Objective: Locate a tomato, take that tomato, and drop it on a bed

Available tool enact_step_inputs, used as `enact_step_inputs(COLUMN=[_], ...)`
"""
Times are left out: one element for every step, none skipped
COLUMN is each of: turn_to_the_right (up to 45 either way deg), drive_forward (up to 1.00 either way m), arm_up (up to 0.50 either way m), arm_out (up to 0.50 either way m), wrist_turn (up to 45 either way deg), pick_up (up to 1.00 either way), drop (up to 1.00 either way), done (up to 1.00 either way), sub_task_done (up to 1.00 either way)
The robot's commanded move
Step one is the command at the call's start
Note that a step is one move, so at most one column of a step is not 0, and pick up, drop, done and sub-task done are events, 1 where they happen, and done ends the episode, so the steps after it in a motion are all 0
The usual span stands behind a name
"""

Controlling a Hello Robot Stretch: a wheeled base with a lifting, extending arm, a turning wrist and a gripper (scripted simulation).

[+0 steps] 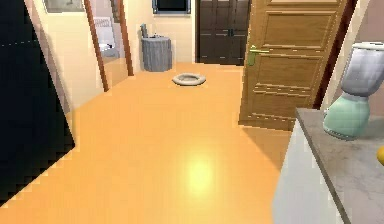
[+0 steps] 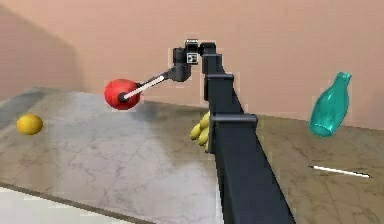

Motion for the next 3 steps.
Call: enact_step_inputs(turn_to_the_right=[0.0, 0.0, 0.0], drive_forward=[0.0, 0.0, 0.0], arm_up=[0.0, 0.0, 0.0], arm_out=[0.0, 0.0, -0.48], wrist_turn=[-45.0, -15.0, 0.0], pick_up=[0.0, 0.0, 0.0], drop=[0.0, 0.0, 0.0], done=[0.0, 0.0, 0.0], sub_task_done=[0.0, 0.0, 0.0])
